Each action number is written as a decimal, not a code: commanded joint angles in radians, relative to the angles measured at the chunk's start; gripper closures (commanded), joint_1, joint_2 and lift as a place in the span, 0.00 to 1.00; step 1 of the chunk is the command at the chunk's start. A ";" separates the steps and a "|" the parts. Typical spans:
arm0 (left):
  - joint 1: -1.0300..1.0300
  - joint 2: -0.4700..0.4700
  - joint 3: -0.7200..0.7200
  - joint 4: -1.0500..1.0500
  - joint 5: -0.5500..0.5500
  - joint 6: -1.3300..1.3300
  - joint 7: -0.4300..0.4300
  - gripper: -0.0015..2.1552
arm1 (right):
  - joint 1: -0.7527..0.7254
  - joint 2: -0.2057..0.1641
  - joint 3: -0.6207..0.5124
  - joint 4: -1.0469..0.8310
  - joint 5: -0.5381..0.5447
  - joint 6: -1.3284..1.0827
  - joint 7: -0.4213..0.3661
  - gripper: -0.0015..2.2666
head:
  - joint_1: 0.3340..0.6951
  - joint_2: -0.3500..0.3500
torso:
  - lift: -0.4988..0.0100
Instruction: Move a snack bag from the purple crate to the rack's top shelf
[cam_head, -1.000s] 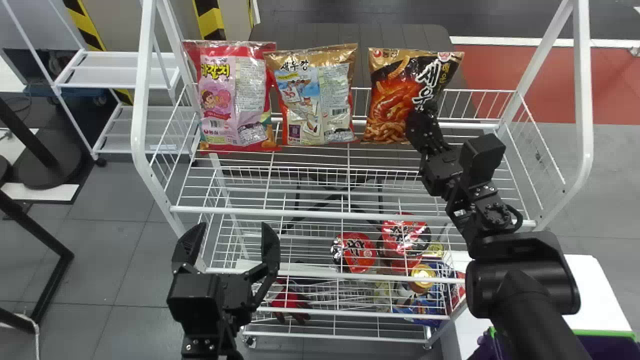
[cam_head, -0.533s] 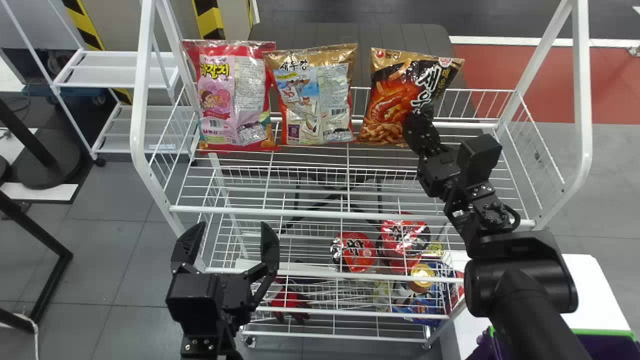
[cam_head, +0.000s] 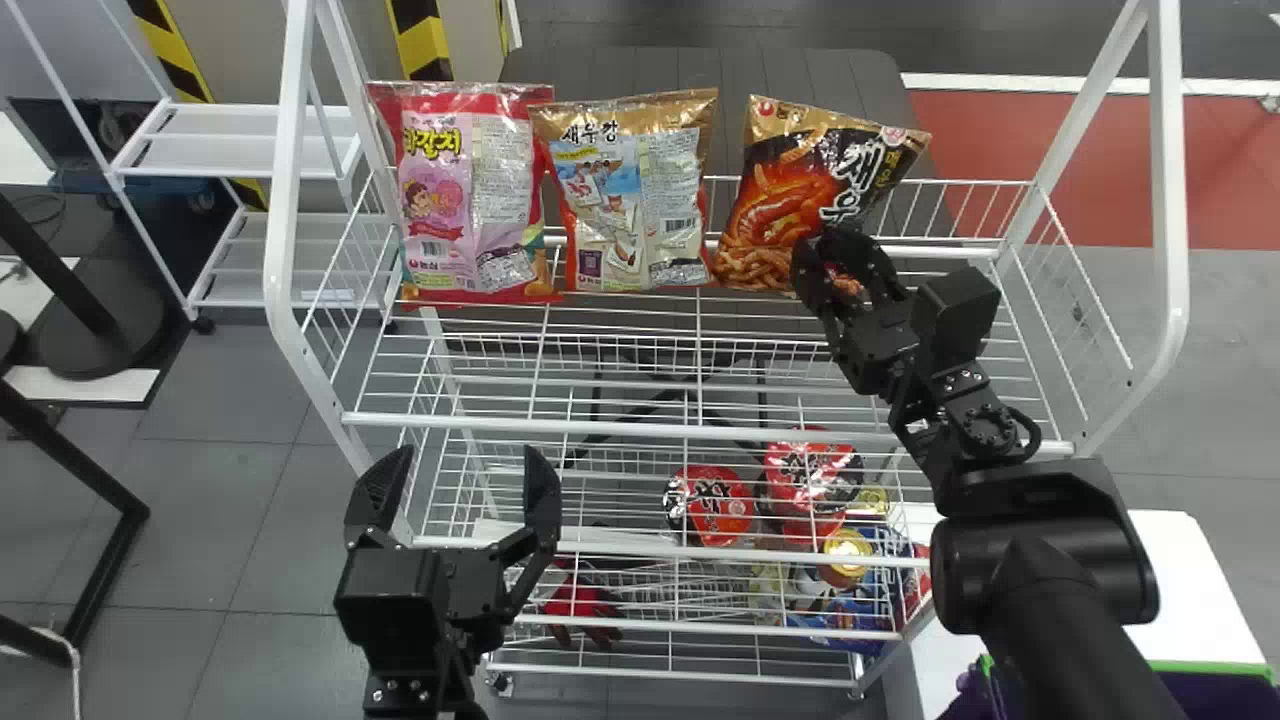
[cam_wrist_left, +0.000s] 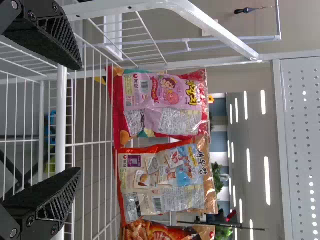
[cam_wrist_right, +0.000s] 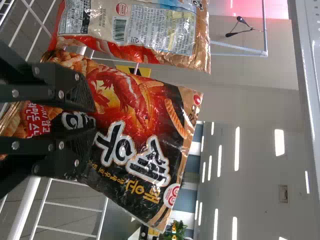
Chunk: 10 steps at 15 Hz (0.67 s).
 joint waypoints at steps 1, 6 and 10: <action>-0.002 -0.003 -0.002 0.001 0.001 0.000 -0.002 0.04 | 0.000 0.004 -0.003 0.002 0.002 -0.002 0.000 0.06 | 1.00 0.51 | 0.98; -0.005 -0.003 -0.005 0.005 0.000 0.003 0.000 0.04 | 0.000 0.004 -0.010 0.003 0.000 -0.011 0.002 0.07 | 1.00 0.50 | 0.98; -0.004 -0.003 -0.006 0.003 0.000 0.003 0.003 0.04 | 0.020 0.004 -0.010 -0.014 0.000 -0.054 0.002 0.07 | 1.00 0.50 | 0.98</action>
